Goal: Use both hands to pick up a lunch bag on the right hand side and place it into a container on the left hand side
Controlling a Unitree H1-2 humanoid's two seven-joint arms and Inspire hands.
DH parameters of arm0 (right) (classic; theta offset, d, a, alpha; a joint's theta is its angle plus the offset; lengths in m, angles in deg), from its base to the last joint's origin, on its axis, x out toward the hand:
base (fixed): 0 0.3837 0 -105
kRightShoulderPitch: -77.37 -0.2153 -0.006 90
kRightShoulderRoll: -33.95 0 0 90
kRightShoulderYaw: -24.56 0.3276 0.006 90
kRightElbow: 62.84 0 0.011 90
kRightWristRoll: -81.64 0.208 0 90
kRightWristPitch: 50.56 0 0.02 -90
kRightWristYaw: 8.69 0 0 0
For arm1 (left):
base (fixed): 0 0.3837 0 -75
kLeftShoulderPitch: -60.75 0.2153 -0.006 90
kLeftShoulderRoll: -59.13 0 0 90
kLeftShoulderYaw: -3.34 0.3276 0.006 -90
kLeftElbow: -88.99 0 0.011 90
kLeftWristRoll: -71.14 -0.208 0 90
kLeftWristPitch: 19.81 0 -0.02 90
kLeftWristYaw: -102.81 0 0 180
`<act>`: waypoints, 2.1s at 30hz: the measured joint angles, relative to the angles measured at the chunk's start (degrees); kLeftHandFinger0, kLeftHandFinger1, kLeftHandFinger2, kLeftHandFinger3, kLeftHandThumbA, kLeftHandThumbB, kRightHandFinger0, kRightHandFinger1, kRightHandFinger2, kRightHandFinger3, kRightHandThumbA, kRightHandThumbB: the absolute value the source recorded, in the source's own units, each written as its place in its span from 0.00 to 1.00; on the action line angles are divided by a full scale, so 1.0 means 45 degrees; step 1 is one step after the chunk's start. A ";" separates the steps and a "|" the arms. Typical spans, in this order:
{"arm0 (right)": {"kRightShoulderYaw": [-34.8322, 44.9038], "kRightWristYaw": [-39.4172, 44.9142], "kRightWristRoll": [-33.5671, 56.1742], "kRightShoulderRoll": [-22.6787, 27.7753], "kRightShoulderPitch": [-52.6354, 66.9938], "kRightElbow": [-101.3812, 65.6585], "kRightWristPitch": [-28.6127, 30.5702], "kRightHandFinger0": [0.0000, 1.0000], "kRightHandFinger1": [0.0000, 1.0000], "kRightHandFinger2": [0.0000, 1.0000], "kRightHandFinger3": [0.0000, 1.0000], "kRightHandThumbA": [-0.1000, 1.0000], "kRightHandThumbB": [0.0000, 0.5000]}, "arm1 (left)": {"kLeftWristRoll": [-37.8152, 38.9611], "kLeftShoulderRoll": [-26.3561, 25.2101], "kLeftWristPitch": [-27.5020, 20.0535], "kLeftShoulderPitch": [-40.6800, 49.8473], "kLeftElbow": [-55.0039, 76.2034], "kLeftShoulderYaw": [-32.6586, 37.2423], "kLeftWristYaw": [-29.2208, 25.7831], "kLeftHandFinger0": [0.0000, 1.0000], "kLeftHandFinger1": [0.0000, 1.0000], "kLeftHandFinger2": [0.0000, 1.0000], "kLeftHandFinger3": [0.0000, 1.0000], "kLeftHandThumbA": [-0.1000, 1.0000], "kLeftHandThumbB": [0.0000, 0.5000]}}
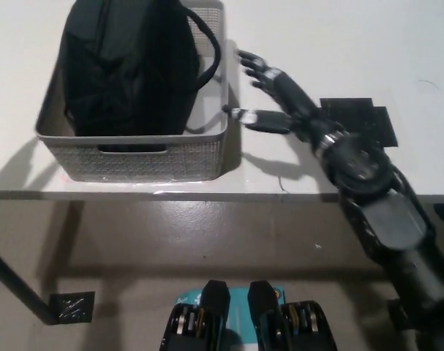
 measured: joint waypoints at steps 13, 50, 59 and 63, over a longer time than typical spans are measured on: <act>0.1983 0.0000 0.0074 0.0688 0.0362 -0.4361 -0.0149 1.00 1.00 1.00 1.00 1.00 0.53 | 0.0175 -0.0259 0.0198 -0.0254 0.3878 0.0388 0.0543 1.00 1.00 1.00 1.00 1.00 0.40; 0.1401 0.0452 0.2436 -0.1477 1.2566 -0.8357 0.2249 1.00 1.00 1.00 1.00 1.00 0.66 | 0.1433 0.6365 -0.4402 1.0807 0.5951 0.1053 0.0549 1.00 1.00 1.00 1.00 1.00 0.49; 0.1336 0.0473 0.2184 -0.1521 1.2232 -0.4852 0.3156 1.00 1.00 1.00 1.00 1.00 0.67 | 0.1321 0.6377 -0.6221 1.0806 0.2687 0.1217 0.0633 1.00 1.00 1.00 1.00 1.00 0.53; 0.1363 0.0471 0.2101 -0.1521 1.1666 -0.3758 0.3545 1.00 1.00 1.00 1.00 1.00 0.67 | 0.1232 0.6358 -0.7117 1.0491 0.1162 0.1140 0.0632 1.00 1.00 1.00 1.00 1.00 0.51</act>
